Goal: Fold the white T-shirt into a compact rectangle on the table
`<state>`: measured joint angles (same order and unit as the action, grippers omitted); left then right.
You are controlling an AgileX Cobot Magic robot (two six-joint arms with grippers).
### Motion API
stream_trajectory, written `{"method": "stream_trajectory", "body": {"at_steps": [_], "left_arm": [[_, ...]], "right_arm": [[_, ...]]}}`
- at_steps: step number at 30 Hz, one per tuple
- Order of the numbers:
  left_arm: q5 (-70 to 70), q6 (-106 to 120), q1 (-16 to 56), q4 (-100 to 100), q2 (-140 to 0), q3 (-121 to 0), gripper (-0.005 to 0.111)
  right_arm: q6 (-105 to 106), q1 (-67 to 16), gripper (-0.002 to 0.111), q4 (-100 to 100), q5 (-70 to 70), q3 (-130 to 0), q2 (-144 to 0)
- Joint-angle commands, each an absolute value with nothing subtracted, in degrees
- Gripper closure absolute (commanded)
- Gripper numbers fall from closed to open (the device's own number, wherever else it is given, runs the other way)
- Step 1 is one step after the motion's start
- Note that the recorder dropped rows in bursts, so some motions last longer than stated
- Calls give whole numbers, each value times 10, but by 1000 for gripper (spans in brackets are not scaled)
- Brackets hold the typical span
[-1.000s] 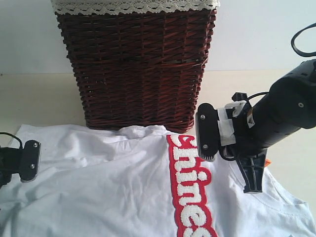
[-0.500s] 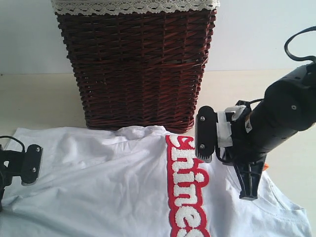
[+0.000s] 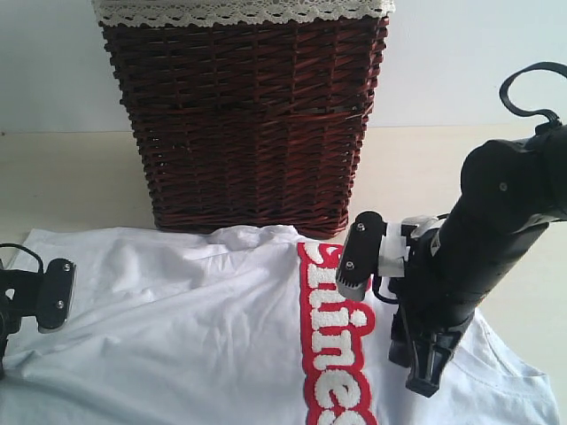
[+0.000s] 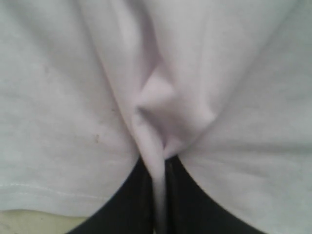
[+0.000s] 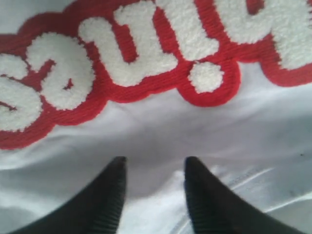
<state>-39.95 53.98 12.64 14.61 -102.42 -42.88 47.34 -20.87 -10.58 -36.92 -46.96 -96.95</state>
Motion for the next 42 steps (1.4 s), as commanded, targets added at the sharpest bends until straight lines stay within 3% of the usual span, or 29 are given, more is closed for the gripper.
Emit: {"method": "stream_trajectory", "body": {"at_steps": [1,8,16,31,33,34,37,38,42], "left_arm": [[-352,535,126,128,-1036,-420,107],[-352,535,126,128,-1036,-420,107],[-355,535,126,127,-1036,-420,107],[-357,535,126,126,-1036,-420,107],[-357,535,126,126,-1036,-420,107],[-357,535,126,126,-1036,-420,107],[-357,535,126,126,-1036,-420,107],[-357,532,126,126,-1035,-420,107],[-357,516,126,126,-1020,-420,107]], "right_arm": [[498,-206,29,-114,-405,-484,-964],[590,-206,25,-22,-432,-484,-964],[568,-206,42,47,-378,-484,-986],[561,-206,44,51,-312,-484,-1088],[553,-206,51,51,-303,-484,-1097],[548,-206,60,51,-301,-484,-1100],[537,-206,101,51,-284,-484,-1106],[535,-206,107,51,-280,-484,-1106],[534,-206,108,51,-271,-484,-1083]]}}
